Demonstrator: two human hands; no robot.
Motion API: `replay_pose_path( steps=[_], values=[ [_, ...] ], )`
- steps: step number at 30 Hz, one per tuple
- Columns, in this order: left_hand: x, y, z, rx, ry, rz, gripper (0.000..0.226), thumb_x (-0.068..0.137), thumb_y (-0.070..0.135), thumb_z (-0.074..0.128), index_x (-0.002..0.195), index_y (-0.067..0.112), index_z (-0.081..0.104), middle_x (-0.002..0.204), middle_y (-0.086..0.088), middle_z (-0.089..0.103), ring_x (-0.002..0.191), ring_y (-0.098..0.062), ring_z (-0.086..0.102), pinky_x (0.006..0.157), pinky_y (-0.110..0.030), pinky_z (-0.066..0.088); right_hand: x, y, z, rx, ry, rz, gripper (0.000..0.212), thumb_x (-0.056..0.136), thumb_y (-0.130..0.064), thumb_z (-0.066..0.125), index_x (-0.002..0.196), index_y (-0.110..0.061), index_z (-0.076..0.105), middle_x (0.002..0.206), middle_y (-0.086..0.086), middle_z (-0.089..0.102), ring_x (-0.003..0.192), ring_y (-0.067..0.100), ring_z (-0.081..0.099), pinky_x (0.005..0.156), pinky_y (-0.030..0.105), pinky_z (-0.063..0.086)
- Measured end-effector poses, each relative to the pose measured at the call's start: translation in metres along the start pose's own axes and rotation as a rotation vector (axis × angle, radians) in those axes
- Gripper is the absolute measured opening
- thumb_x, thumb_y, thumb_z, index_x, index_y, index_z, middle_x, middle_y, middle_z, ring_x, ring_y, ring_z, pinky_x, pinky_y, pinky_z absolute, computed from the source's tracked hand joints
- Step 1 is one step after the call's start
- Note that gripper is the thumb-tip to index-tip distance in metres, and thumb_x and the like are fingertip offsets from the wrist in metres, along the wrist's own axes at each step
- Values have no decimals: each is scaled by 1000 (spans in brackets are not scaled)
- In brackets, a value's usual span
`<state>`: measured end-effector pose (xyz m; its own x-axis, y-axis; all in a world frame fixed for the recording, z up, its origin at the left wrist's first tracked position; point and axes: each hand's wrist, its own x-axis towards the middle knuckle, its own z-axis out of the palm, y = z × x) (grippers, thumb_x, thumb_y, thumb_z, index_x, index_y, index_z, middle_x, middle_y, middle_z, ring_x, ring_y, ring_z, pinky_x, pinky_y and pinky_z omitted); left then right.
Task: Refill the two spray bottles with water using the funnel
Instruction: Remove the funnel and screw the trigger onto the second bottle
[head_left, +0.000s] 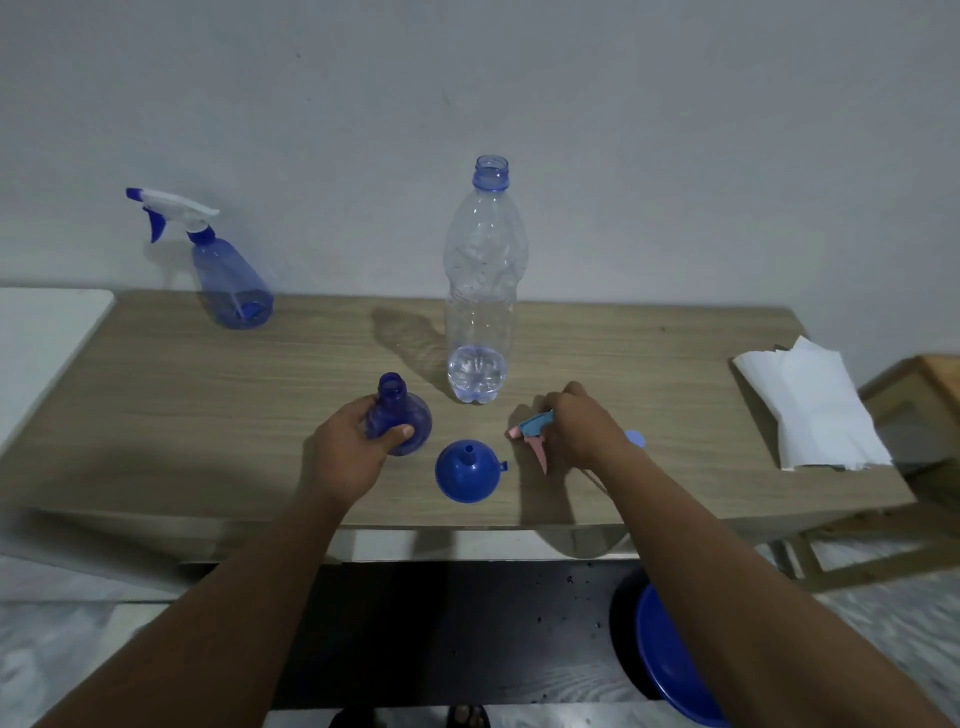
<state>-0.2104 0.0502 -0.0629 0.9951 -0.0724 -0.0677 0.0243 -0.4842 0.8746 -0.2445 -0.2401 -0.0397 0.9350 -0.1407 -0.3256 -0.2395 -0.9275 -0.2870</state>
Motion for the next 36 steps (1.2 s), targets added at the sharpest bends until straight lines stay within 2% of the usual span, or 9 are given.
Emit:
replay_pose_path(
  steps=[5, 8, 12, 14, 16, 20, 27, 32, 36],
  values=[
    [-3, 5, -1, 24, 15, 8, 39, 76, 23, 83, 88, 48, 56, 87, 24, 64, 84, 5, 60, 78, -20, 44, -22, -15, -41, 254, 104, -64, 22, 93, -20, 66, 111, -19, 53, 109, 8, 66, 94, 25, 65, 82, 37, 52],
    [-5, 5, 0, 67, -2, 16, 33, 77, 32, 80, 101, 45, 60, 88, 24, 66, 85, -1, 62, 78, -23, 45, -40, -44, -76, 421, 255, -201, 18, 94, -21, 66, 101, -27, 50, 89, 0, 73, 78, 12, 70, 77, 34, 53],
    [-5, 7, 3, 2, 8, 8, 39, 79, 15, 80, 115, 18, 65, 92, 8, 68, 82, -7, 62, 66, -2, 38, -58, -99, -116, 596, 351, -376, 41, 96, -17, 64, 134, -32, 60, 106, -9, 67, 84, -16, 61, 72, 1, 42],
    [-7, 8, 2, -1, 5, 4, 35, 79, 14, 80, 110, 15, 65, 91, 6, 68, 79, -6, 61, 64, -1, 38, -59, -125, -121, 702, 357, -429, 42, 96, -10, 64, 135, -27, 62, 115, -8, 65, 84, -24, 57, 72, -4, 40],
    [-4, 4, 2, 2, 6, 2, 32, 77, 16, 81, 105, 16, 65, 86, 9, 68, 80, -10, 64, 64, -4, 38, -55, -145, -116, 753, 354, -466, 41, 96, -4, 63, 134, -20, 63, 115, -4, 64, 82, -25, 56, 71, -4, 40],
    [-2, 4, 1, -27, -6, -29, 36, 79, 12, 80, 111, 18, 64, 79, 21, 60, 71, 9, 53, 60, 0, 38, -39, -169, -103, 762, 362, -490, 42, 95, -1, 63, 134, -17, 62, 113, -1, 64, 85, -22, 57, 74, -2, 42],
    [3, 3, 0, -96, -23, -57, 46, 77, 13, 82, 118, 21, 64, 91, 8, 67, 86, -12, 65, 63, 2, 39, -36, -192, -117, 740, 461, -572, 43, 95, 0, 62, 136, -15, 60, 110, 1, 64, 86, -23, 56, 76, -2, 41],
    [1, -1, -1, -122, -26, -36, 42, 78, 14, 82, 115, 24, 65, 84, 15, 66, 76, 9, 57, 64, 1, 39, -33, -196, -119, 698, 410, -555, 42, 96, -8, 64, 134, -25, 62, 117, -9, 64, 88, -21, 56, 76, -4, 39],
    [2, -5, 2, -151, -23, -45, 44, 77, 19, 82, 116, 29, 65, 91, 12, 72, 86, -6, 67, 71, -9, 48, -20, -185, -84, 653, 302, -502, 41, 96, -8, 64, 132, -26, 64, 111, -9, 66, 77, -18, 61, 72, 0, 44]
  ],
)
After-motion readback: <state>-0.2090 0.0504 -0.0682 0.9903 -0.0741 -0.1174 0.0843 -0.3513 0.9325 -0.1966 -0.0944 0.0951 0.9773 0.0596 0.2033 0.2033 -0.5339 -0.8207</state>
